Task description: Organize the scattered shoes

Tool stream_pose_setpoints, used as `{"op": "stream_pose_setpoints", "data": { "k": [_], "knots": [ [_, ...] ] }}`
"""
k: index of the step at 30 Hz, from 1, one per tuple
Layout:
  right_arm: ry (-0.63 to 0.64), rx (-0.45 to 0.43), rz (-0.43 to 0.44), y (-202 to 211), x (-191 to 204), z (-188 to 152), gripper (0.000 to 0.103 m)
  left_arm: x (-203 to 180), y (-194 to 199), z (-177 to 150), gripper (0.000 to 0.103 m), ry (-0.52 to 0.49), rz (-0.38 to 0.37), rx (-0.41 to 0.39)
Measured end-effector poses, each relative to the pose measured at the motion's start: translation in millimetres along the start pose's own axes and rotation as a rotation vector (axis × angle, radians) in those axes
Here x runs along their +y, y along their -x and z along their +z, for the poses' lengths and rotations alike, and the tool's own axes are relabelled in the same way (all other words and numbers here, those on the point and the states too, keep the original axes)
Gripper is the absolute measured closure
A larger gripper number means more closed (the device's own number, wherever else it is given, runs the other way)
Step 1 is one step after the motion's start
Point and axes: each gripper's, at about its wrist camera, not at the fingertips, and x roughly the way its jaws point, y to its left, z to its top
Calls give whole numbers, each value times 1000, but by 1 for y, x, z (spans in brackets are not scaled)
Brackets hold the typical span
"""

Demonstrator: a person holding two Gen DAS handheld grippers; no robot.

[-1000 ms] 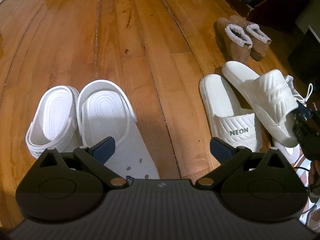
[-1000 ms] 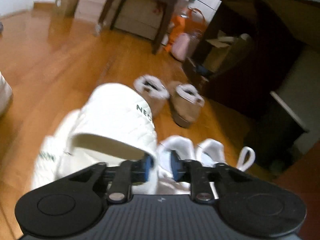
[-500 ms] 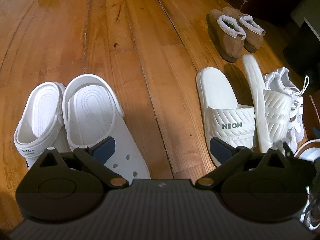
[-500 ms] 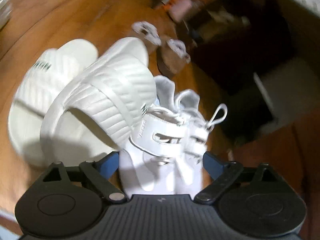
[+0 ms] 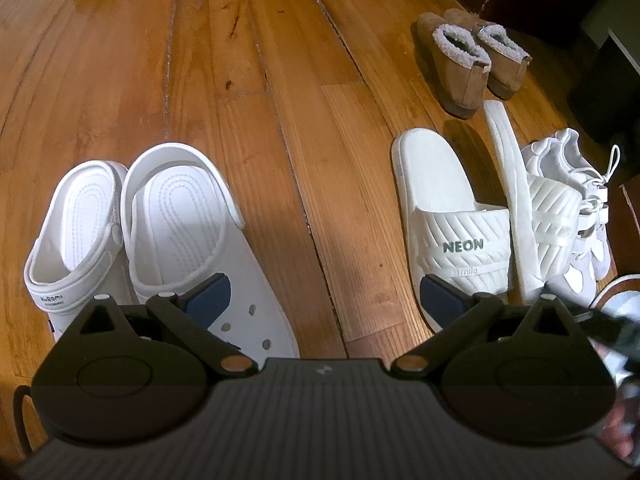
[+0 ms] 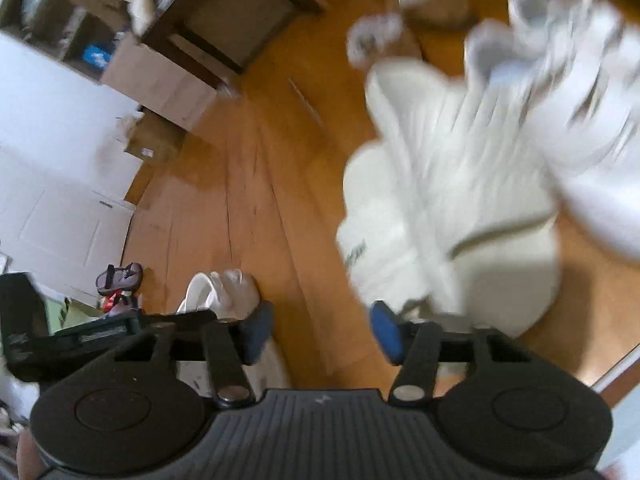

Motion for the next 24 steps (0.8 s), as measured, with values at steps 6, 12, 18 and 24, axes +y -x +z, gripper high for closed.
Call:
{"op": "stream_pose_setpoints", "data": {
  "k": [6, 12, 18, 24],
  "knots": [
    [-71, -143, -108, -35, 3, -14, 22, 6, -1, 0, 0, 17, 6, 2],
    [84, -60, -80, -59, 22, -20, 102, 11, -3, 1, 0, 35, 8, 3],
    [155, -117, -90, -36, 32, -19, 86, 13, -4, 1, 0, 38, 1, 4],
    [148, -199, 12, -27, 34, 6, 50, 15, -4, 0, 0, 41, -4, 3]
  ]
}}
